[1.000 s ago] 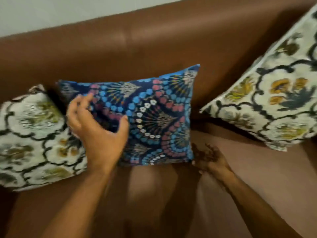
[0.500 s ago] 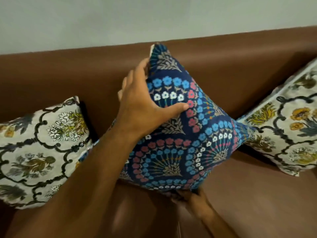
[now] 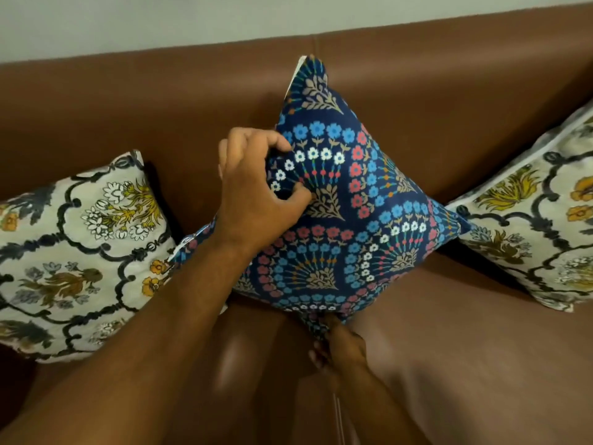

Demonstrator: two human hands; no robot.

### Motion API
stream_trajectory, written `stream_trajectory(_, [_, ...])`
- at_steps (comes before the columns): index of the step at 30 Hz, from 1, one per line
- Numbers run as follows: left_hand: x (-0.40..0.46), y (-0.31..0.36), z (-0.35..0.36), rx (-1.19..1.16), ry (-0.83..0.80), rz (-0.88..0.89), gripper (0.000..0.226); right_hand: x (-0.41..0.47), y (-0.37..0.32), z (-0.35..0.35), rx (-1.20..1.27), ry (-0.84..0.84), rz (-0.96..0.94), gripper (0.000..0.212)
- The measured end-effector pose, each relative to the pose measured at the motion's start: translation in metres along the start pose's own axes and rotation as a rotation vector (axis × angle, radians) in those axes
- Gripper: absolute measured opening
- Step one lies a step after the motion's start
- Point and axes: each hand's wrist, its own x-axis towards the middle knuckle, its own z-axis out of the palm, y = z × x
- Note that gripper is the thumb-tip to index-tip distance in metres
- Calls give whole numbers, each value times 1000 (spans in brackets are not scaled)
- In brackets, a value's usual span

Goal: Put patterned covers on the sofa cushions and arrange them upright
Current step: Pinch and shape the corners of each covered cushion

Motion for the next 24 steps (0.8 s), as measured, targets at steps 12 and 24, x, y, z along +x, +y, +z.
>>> stream_trajectory(12, [-87, -38, -34, -147, -24, -144, 55, -19, 73, -1, -96, -151, -135, 37])
stream_trajectory(24, [-121, -281, -285, -13, 364, -845, 147, 1, 103, 203, -912, -438, -828, 127])
